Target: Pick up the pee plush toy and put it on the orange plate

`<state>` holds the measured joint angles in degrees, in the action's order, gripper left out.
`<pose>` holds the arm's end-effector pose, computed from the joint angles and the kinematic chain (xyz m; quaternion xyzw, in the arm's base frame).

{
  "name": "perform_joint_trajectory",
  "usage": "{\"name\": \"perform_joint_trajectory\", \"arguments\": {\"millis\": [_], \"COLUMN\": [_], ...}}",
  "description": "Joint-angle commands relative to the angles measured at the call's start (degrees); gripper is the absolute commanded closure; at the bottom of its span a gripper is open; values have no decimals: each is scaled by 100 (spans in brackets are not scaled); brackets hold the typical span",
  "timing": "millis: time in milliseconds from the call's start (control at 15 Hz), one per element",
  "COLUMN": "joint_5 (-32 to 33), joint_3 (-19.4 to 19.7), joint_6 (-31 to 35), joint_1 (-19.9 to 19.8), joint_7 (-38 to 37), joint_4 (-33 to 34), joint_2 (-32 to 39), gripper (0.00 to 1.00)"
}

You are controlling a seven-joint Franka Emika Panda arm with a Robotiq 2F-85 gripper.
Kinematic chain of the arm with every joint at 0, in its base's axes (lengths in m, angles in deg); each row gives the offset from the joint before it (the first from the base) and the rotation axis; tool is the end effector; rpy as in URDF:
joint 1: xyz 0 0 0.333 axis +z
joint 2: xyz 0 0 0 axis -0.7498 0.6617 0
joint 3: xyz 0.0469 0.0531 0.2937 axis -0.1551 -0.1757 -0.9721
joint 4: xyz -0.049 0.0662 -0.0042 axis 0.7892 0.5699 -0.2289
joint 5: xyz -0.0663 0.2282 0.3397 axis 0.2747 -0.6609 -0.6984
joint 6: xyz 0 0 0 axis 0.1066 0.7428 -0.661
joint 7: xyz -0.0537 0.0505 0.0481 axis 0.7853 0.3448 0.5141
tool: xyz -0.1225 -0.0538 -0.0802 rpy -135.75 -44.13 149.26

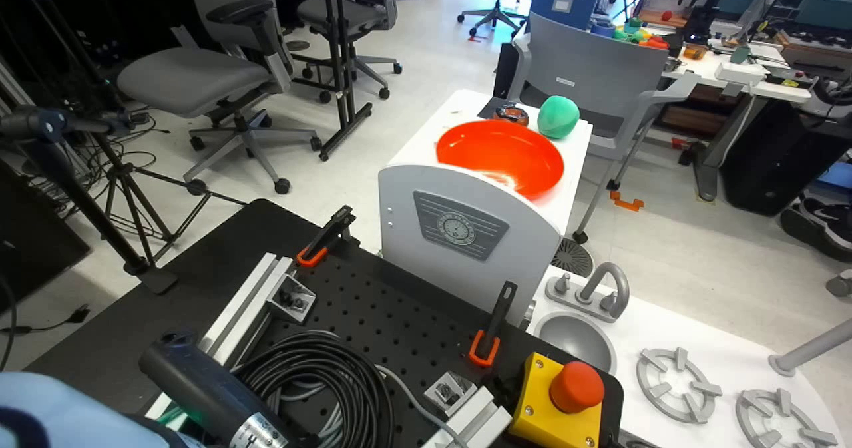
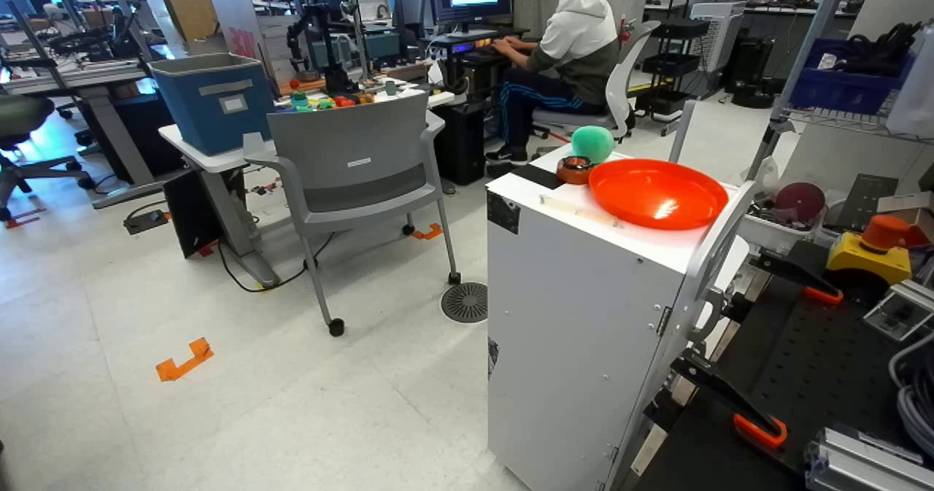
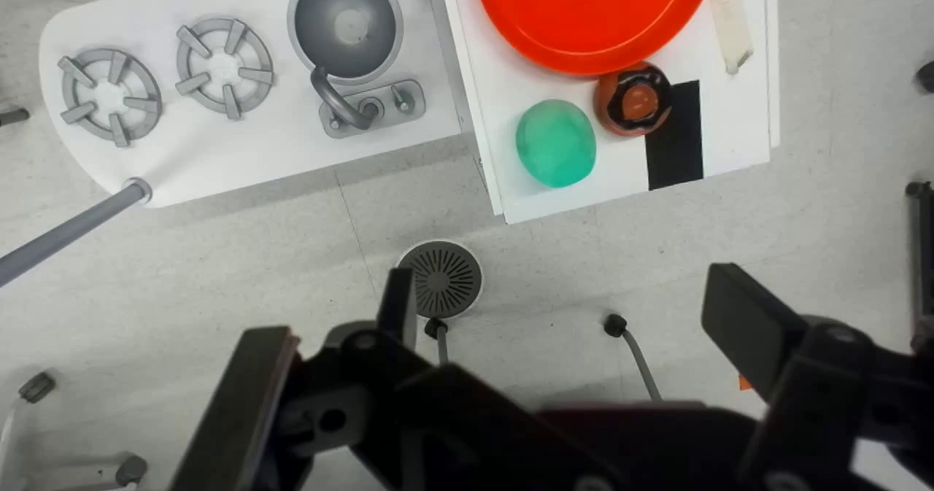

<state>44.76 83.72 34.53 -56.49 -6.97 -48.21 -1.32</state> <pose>0.6340 -0.1443 0.4561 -0.9978 0.0612 -0.0144 0.0208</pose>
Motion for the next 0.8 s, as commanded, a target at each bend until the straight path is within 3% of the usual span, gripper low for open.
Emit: {"name": "perform_joint_trajectory", "arguments": {"millis": [0,733], "joint_5": [-140,61], "joint_3": [-26,-103], "joint_6": [69,-163], "joint_1": [-61,9], "joint_7": [45,0], "joint_4": [414,1139], "joint_2": [293,891], "gripper": [0,0]}}
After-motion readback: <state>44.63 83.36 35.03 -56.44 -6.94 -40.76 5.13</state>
